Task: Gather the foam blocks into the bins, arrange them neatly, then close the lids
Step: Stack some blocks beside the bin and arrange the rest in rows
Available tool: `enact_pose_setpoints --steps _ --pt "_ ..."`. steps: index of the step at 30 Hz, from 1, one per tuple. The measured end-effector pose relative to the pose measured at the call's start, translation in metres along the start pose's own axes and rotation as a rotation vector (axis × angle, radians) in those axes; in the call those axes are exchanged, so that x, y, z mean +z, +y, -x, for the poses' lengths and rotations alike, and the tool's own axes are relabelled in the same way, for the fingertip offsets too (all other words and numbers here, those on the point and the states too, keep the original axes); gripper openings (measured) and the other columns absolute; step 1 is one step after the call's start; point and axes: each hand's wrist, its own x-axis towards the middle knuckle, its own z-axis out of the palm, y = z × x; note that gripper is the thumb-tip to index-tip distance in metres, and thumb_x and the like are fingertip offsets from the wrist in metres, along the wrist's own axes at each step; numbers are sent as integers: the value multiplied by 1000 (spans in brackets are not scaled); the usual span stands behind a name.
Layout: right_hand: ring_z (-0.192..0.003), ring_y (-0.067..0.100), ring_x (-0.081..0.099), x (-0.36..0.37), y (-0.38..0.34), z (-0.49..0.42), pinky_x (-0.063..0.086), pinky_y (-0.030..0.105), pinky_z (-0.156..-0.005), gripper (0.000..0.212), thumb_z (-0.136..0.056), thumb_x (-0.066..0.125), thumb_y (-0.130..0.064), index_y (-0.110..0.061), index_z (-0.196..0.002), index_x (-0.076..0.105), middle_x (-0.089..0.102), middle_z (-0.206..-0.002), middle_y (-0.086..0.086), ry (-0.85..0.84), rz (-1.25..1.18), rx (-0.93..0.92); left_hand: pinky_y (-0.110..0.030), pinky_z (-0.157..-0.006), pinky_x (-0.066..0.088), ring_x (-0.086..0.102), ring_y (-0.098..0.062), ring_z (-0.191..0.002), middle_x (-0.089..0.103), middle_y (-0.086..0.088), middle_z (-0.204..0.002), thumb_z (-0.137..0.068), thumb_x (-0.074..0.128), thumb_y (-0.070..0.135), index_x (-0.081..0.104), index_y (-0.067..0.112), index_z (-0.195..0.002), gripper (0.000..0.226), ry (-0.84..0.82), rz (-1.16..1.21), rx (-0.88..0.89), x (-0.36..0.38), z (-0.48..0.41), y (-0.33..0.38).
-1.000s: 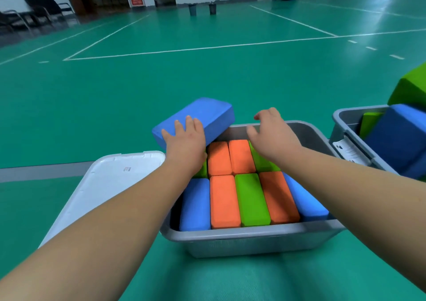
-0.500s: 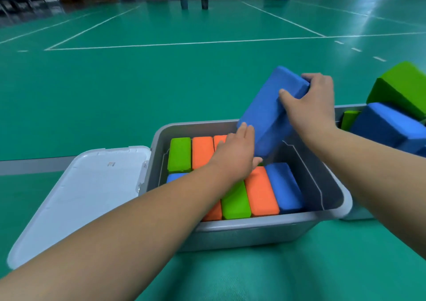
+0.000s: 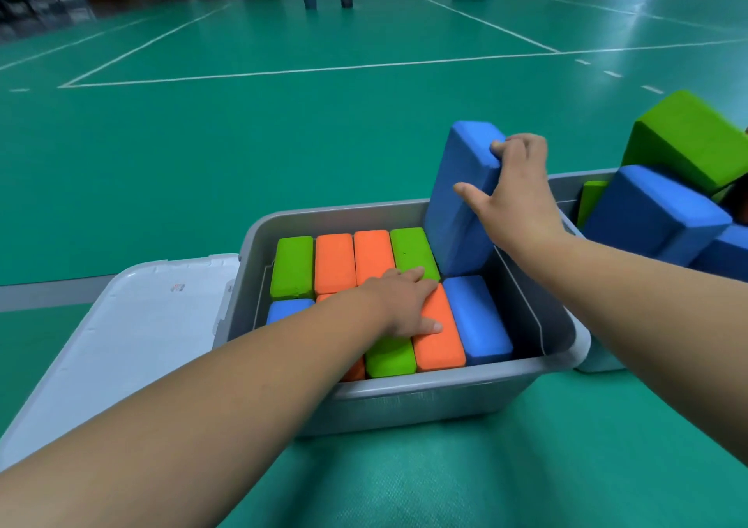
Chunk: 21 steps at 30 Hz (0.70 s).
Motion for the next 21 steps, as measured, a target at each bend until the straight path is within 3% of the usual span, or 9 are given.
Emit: enact_pose_setpoints --steps 4,5,7,8,9,10,12,16,21 --pt "-118 37 52 11 6 9 46 49 -104 61 -85 80 -45 -11 -126 50 37 -139 11 -121 82 -21 -61 -119 31 16 -37 -156 5 0 -174 -93 58 68 18 32 -164 89 -20 1 -10 -1 -2 -1" --pt "-114 37 55 15 8 12 47 49 -101 51 -87 76 -49 -14 -118 55 43 -133 12 -207 121 -35 -61 -119 31 17 -37 -155 5 0 -174 -93 58 69 18 32 -164 89 -19 -3 -9 -1 -3 -1" --pt "-110 39 60 21 8 21 49 46 -94 37 -94 58 -57 -20 -95 62 55 -119 13 -541 292 -60 -60 -118 32 18 -37 -155 6 0 -174 -93 57 69 19 32 -164 89 -18 -7 -6 -2 -3 -2" --pt "-116 40 60 23 5 27 49 45 -96 31 -97 53 -50 -20 -100 64 57 -129 15 -738 394 -37 -61 -117 33 19 -37 -154 7 0 -173 -93 57 69 20 32 -163 88 -17 -6 -5 -2 -2 -2" --pt "-123 40 57 24 2 31 48 45 -99 28 -99 52 -36 -19 -117 64 49 -147 15 -884 475 -4 -61 -116 34 19 -37 -154 8 0 -173 -93 57 70 20 32 -163 88 -14 -8 -4 -2 -2 -2" --pt "-128 39 55 25 0 31 48 43 -102 36 -98 51 -24 -17 -133 57 37 -159 14 -942 521 10 -61 -116 35 20 -37 -153 8 1 -173 -92 57 70 21 33 -163 88 -11 -16 -3 -2 -2 -3" --pt "-130 35 54 25 -5 24 48 39 -102 49 -96 47 -15 -17 -145 51 40 -159 13 -935 557 37 -61 -115 35 21 -37 -153 10 1 -173 -92 56 72 21 34 -163 88 -12 -28 -1 -4 -3 -4" --pt "-122 31 58 27 -1 20 51 35 -95 54 -93 49 -15 -23 -147 51 59 -140 10 -851 523 94 -61 -116 35 20 -36 -154 9 2 -173 -92 55 72 19 34 -163 88 -19 -29 6 -3 -2 -5" --pt "-107 35 60 38 14 28 52 44 -92 38 -91 49 -20 -13 -127 61 57 -122 12 -710 523 40 -59 -121 29 16 -36 -156 7 3 -173 -90 57 73 17 37 -164 91 -33 -6 31 -1 -5 -16"
